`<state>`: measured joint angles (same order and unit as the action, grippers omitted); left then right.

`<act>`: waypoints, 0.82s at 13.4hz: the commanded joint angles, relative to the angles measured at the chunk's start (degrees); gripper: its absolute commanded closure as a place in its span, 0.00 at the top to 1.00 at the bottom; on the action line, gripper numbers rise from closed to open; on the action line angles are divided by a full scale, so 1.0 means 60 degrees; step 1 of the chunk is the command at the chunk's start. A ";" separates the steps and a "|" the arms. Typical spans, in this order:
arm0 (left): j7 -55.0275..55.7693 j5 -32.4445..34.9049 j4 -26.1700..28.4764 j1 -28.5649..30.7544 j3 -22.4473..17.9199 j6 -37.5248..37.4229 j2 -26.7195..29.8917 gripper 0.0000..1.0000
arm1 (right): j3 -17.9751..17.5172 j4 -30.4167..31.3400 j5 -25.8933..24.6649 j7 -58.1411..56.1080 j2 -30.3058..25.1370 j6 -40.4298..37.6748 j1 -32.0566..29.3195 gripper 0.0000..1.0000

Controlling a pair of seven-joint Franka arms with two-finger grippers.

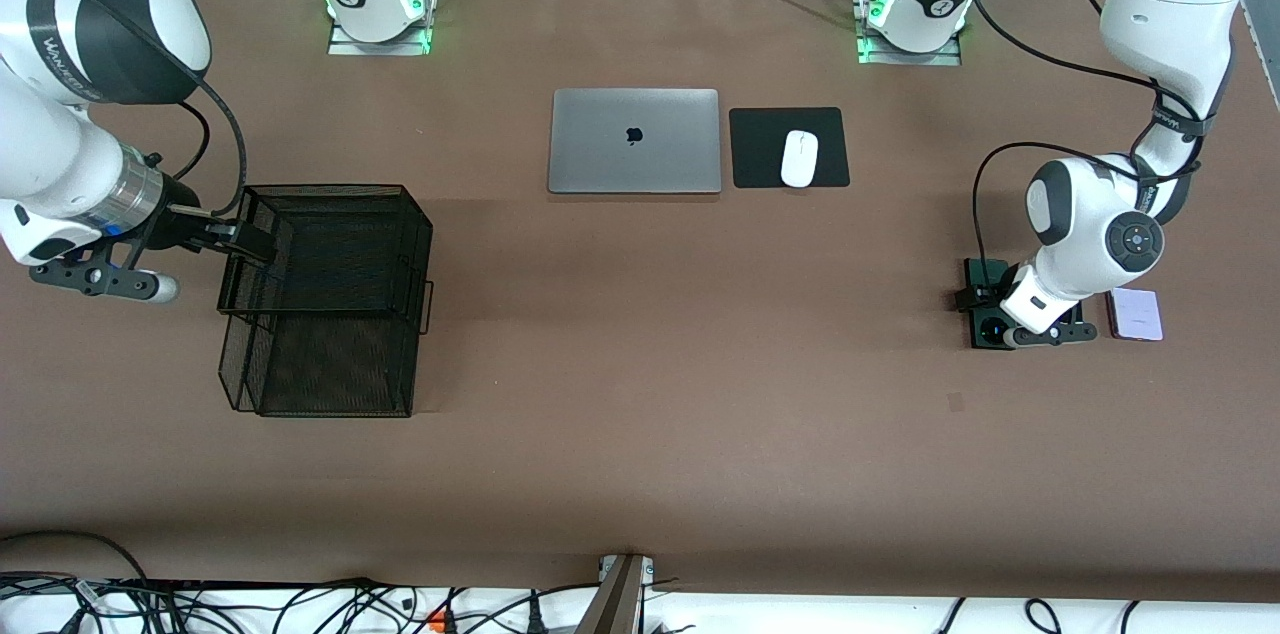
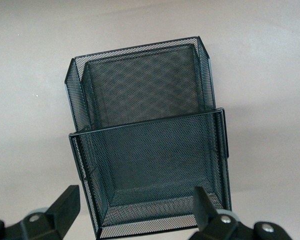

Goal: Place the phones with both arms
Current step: 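Close the left gripper on the green phone and lift it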

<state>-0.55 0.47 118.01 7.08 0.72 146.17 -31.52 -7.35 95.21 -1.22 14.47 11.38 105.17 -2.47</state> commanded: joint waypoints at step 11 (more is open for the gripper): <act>0.0223 0.0112 -0.1441 -0.0037 0.0012 -0.1414 -0.0254 0.00 | -0.0064 -0.0121 0.0160 -0.0155 0.0022 -0.0155 -0.0116 1.00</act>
<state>-0.24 0.47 115.86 7.12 0.72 144.00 -31.68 -7.35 95.21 -1.22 14.47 11.39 105.14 -2.47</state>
